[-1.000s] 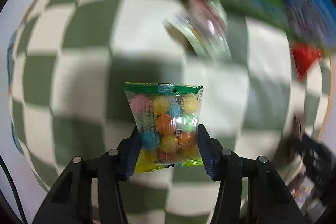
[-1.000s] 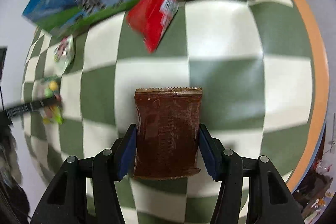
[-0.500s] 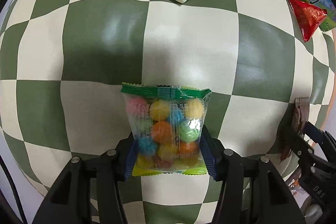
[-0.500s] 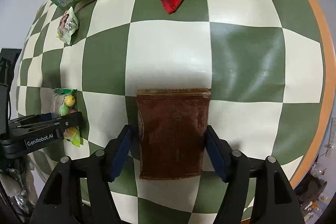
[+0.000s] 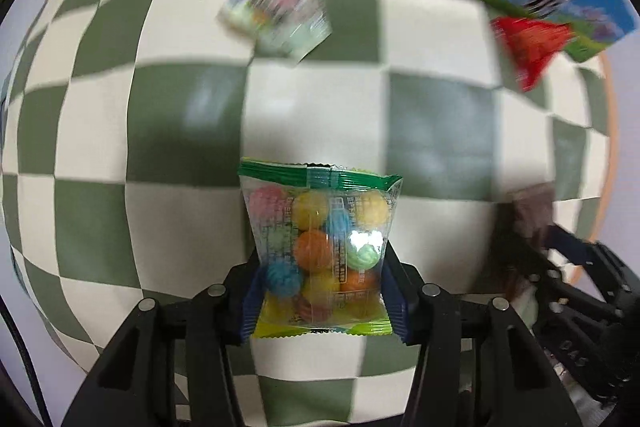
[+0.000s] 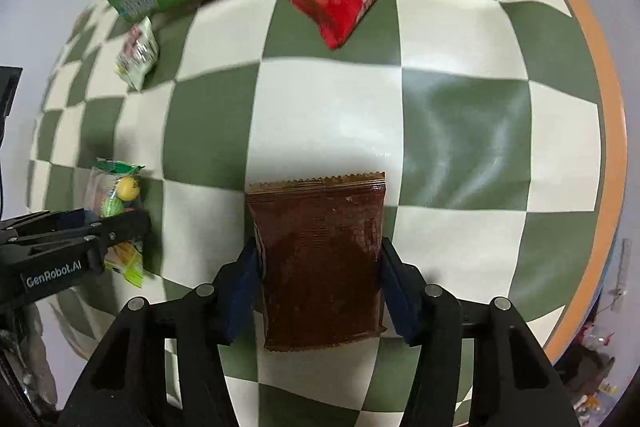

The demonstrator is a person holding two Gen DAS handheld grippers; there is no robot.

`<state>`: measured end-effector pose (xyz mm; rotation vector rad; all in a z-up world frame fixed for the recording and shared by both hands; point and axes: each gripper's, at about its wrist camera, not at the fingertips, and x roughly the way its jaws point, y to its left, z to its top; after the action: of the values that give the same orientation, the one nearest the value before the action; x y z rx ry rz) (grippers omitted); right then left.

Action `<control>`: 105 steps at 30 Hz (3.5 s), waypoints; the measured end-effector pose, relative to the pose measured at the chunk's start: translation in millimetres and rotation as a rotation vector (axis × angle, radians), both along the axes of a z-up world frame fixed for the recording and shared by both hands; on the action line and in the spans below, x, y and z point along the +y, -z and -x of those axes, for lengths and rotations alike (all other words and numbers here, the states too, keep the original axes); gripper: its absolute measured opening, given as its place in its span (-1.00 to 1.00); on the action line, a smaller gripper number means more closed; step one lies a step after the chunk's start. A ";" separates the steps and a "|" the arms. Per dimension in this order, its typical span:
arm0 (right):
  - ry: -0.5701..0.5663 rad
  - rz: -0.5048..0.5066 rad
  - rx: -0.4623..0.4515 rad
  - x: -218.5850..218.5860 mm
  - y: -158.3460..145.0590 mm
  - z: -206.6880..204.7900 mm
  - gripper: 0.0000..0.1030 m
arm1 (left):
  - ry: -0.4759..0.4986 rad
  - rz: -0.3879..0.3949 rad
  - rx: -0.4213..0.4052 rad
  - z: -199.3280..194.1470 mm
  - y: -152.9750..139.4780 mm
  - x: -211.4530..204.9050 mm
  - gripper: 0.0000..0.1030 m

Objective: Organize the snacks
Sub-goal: 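Grasp the clear candy bag with the left tool while the right tool grasps the brown sausage pack, then carry both packets into the box and open both tools, then move both tools down to the last two snacks on the blanket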

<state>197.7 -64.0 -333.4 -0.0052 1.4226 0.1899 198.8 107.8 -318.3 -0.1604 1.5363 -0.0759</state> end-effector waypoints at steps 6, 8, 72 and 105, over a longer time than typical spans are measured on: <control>0.028 -0.107 -0.092 -37.2 -75.0 -14.3 0.14 | 0.058 0.104 -0.149 -27.9 -84.6 -34.0 -0.06; 0.039 -0.138 -0.148 -48.5 -110.6 -24.9 0.14 | 0.069 0.154 -0.192 -45.4 -116.8 -43.7 -0.06; 0.028 0.061 -0.393 -31.5 -209.3 -148.4 0.84 | -0.056 -0.109 -0.534 -120.9 -212.2 -16.7 0.67; 0.095 -0.004 -0.599 -49.9 -276.6 -29.1 0.84 | -0.056 -0.155 -0.691 -29.1 -251.0 -20.0 0.67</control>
<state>226.8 -113.9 -56.8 0.0084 0.8228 0.0995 227.9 87.7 -67.3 -0.0434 0.8433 0.0318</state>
